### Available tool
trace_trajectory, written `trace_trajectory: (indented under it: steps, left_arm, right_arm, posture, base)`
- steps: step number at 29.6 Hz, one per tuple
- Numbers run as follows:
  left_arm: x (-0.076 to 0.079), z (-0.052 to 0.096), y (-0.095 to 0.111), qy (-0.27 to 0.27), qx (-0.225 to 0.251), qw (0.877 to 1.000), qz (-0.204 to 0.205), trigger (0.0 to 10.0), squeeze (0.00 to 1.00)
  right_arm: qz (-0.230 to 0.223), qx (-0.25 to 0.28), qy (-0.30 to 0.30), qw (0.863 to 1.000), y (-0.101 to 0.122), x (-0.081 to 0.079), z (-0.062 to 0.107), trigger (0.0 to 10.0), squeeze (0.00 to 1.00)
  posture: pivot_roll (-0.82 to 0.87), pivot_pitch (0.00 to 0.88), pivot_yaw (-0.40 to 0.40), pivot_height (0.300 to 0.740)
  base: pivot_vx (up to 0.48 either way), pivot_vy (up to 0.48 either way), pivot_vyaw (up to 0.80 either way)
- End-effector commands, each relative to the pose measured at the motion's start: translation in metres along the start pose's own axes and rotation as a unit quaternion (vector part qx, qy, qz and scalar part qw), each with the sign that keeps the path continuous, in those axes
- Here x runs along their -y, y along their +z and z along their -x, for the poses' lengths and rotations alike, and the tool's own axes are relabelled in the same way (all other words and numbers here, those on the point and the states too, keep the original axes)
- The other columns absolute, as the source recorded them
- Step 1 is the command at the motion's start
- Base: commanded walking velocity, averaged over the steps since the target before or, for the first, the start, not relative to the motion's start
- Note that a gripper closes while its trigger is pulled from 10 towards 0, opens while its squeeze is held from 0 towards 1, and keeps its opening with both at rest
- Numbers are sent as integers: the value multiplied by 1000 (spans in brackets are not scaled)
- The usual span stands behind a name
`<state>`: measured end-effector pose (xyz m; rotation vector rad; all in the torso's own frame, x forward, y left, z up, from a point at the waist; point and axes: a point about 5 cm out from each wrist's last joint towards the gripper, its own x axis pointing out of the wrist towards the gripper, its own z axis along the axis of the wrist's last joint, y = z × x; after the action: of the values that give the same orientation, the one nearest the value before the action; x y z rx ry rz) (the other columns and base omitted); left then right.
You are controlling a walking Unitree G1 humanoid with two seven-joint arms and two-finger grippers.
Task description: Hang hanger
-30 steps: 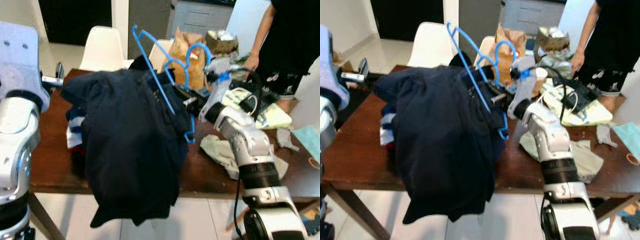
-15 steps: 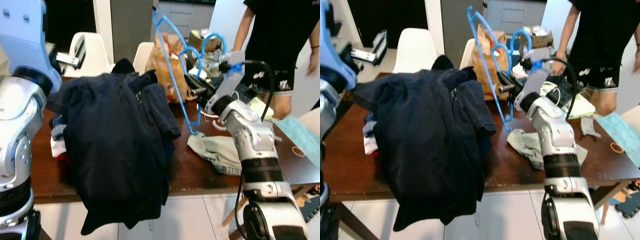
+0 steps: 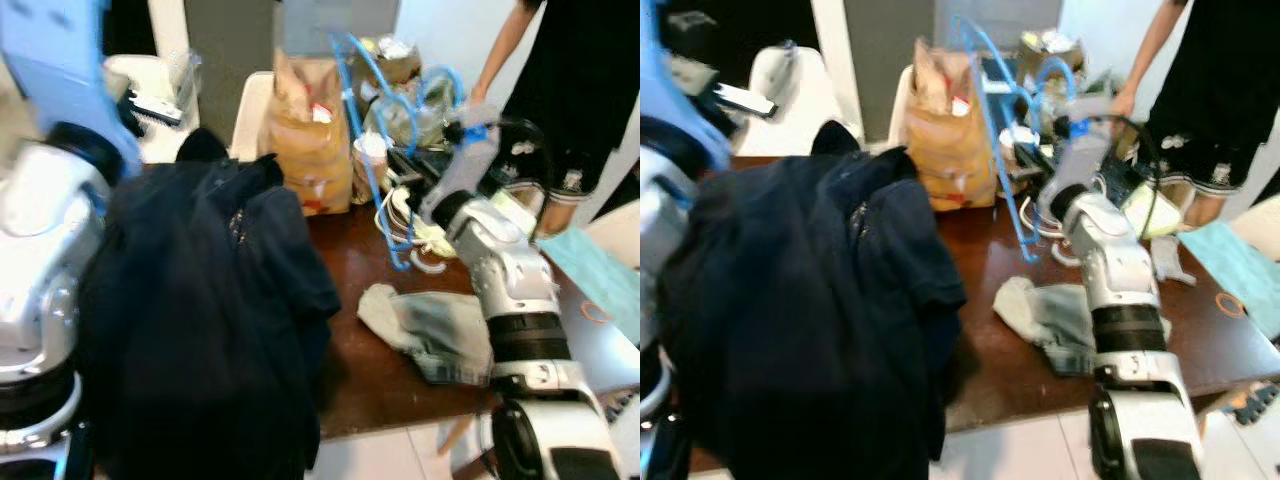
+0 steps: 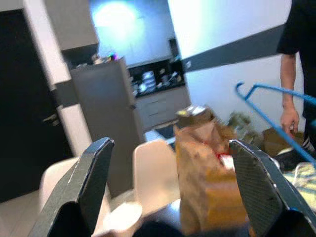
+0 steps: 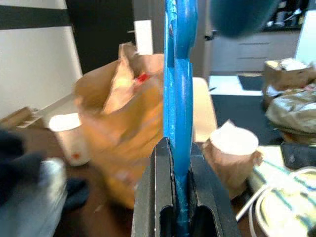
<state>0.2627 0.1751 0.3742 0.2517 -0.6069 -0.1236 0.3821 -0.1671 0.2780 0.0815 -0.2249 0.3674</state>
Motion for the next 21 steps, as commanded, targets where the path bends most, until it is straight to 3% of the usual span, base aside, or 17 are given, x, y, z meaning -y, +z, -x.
trace_trajectory:
  steps: [1, 5, 7, 10, 13, 15, 16, 17, 21]
  left_arm:
    - [8, 2, -8, -23, -15, 999, 18, 10000, 0]
    - [13, 2, -10, -35, -17, 999, 21, 10000, 0]
    - [16, 3, -12, -37, -21, 999, 26, 10000, 0]
    - [12, 5, -34, 15, -87, 996, 34, 10000, 0]
    - [15, 7, -49, 15, -133, 990, 42, 10000, 0]
    - [15, 7, -49, 15, -133, 990, 42, 10000, 0]
    - [18, 11, -66, 23, -184, 982, 46, 10000, 0]
    - [17, 13, -73, 36, -201, 978, 48, 10000, 0]
    - [11, 14, -80, 73, -225, 970, 54, 10000, 0]
  right_arm:
    - [0, -3, -14, 1000, -3, 3, 0, 10000, 0]
    - [0, -1, -18, 1000, -3, 4, -1, 10000, 0]
    - [1, 3, -19, 1000, -2, 5, -1, 10000, 0]
    - [4, 4, -12, 1000, -2, 3, -1, 10000, 0]
    - [3, 3, -9, 1000, -3, 1, -2, 10000, 0]
    - [3, 3, -9, 1000, -3, 1, -2, 10000, 0]
    - [3, 3, -5, 1000, -3, -1, -3, 10000, 0]
    - [3, 4, -3, 1000, -3, -2, -4, 10000, 0]
    - [3, 4, 0, 1000, -2, -2, -4, 10000, 0]
  posture:
    - [74, 0, -68, 740]
    - [71, 0, -67, 740]
    - [71, 0, -66, 740]
    - [77, 0, -67, 740]
    - [79, 0, -69, 740]
    - [79, 0, -69, 740]
    - [75, 0, -69, 740]
    - [75, 0, -69, 740]
    - [71, 0, -70, 740]
  base:
    - [405, 0, -763]
    - [292, 0, -763]
    - [0, 0, 0]
    - [0, 0, 0]
    - [0, 0, 0]
    - [0, 0, 0]
    - [0, 0, 0]
    - [0, 0, 0]
    - [0, 0, 0]
